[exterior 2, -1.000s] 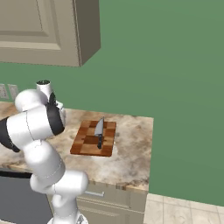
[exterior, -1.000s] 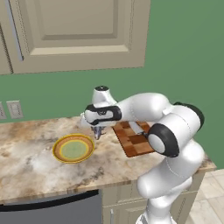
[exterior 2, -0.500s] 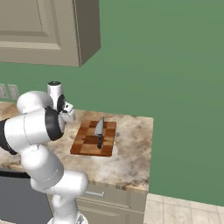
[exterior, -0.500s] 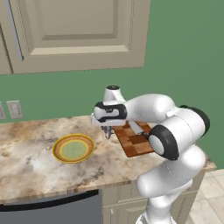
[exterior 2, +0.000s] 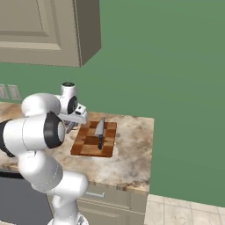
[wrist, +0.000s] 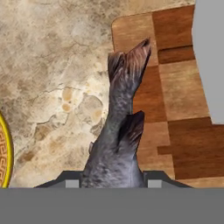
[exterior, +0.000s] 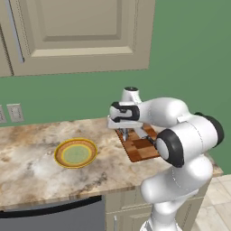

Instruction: Pick up the knife from the drawer and place it on the cutting board. Then place the meat from the plate to the cutting board.

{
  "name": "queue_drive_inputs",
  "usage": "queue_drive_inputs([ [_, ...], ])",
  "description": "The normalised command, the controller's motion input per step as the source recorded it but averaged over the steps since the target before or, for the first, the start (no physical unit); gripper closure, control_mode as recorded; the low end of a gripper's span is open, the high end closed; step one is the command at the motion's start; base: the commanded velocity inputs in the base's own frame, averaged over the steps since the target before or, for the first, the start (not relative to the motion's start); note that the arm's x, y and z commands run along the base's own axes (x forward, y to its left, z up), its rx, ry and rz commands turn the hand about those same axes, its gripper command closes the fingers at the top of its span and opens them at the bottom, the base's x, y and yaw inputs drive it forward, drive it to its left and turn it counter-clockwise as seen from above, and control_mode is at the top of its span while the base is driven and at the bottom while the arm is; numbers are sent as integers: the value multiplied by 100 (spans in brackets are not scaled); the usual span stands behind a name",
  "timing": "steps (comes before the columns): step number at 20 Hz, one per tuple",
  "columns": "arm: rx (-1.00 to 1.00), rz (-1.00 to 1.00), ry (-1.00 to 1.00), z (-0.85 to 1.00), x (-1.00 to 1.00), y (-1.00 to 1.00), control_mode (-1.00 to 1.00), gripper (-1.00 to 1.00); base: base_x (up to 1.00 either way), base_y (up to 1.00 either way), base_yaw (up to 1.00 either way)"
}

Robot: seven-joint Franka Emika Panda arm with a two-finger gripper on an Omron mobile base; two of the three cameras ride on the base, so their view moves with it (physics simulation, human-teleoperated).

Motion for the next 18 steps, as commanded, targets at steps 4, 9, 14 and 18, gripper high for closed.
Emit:
queue_drive_inputs([
  [4, 0, 6, 0, 0, 0, -50, -100, 100, 0, 0, 0],
  [9, 0, 7, 0, 0, 0, -37, -100, 100, 0, 0, 0],
  [14, 0, 3, 0, -5, -3, -25, -100, 100, 0, 0, 0],
  [18, 0, 1, 0, -13, -11, -16, -100, 100, 0, 0, 0],
])
